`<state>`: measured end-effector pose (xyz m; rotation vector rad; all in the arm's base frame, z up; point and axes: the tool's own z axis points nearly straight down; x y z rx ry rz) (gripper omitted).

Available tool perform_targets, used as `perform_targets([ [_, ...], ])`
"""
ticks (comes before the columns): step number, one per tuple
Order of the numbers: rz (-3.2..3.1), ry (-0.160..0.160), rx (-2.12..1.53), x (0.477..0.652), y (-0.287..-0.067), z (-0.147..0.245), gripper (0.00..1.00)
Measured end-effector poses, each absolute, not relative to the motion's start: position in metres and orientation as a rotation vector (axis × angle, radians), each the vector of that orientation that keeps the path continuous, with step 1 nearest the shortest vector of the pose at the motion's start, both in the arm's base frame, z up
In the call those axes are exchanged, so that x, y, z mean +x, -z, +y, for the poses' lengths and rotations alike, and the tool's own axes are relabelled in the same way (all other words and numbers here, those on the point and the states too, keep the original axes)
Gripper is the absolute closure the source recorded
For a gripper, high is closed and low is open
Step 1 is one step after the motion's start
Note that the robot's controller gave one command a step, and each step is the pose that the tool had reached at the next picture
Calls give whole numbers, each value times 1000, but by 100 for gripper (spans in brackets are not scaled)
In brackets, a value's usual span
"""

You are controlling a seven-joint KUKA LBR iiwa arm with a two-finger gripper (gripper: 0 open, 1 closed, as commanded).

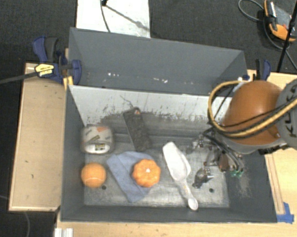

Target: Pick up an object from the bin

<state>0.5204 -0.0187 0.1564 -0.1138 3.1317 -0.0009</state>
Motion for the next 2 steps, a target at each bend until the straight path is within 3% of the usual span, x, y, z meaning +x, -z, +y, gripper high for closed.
perform_targets([
  [1, 3137, -1, -154, 521, -137, -13, 0],
  [2, 3123, 0, -282, 517, -99, -1, 0],
])
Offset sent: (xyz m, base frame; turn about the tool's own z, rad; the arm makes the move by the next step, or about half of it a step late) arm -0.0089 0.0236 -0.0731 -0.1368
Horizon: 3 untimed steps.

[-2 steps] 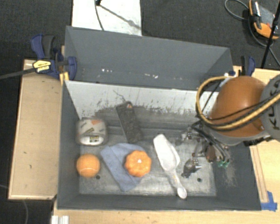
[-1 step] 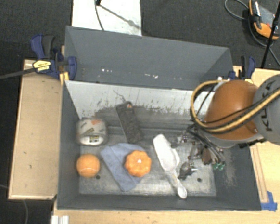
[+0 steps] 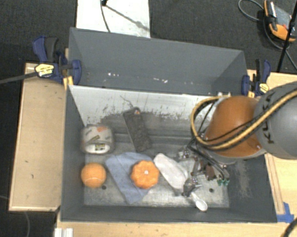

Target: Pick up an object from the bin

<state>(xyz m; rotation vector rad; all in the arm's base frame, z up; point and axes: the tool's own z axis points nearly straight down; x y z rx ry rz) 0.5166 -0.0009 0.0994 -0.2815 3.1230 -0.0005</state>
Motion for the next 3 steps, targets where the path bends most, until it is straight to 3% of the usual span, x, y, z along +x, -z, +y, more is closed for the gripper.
perform_targets([
  [1, 3138, -2, 71, 536, -75, 16, 100],
  [3, 3138, -2, 68, 536, -75, 16, 100],
])
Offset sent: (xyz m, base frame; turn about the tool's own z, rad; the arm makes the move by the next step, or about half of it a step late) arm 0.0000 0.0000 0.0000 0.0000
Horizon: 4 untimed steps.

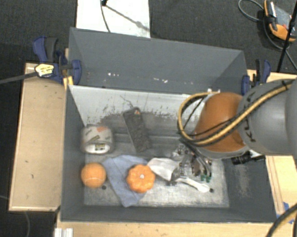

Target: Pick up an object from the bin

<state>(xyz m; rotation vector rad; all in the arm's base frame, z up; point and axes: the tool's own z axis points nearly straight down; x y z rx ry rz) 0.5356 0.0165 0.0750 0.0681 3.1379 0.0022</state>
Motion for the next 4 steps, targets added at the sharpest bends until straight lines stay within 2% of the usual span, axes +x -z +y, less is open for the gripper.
perform_targets([
  [1, 3132, 0, -156, 523, -111, 13, 100],
  [2, 3140, -1, 29, 543, -166, 42, 100],
  [3, 3140, -1, 28, 543, -166, 42, 100],
  [4, 3140, 0, 13, 548, -195, 45, 100],
])
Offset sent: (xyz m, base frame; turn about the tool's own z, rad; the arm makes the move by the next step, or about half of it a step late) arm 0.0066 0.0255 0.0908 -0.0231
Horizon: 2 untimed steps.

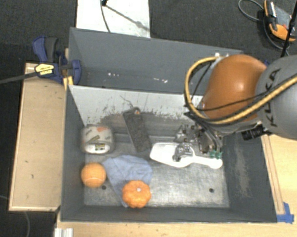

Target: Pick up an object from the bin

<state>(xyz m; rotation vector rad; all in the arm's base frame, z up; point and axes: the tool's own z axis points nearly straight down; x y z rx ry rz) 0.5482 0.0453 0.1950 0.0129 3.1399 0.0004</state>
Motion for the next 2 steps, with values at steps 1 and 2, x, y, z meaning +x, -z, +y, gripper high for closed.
perform_targets([
  [1, 3135, -1, 0, 547, -197, 44, 100],
  [2, 3125, 0, -245, 593, -335, 47, 100],
])
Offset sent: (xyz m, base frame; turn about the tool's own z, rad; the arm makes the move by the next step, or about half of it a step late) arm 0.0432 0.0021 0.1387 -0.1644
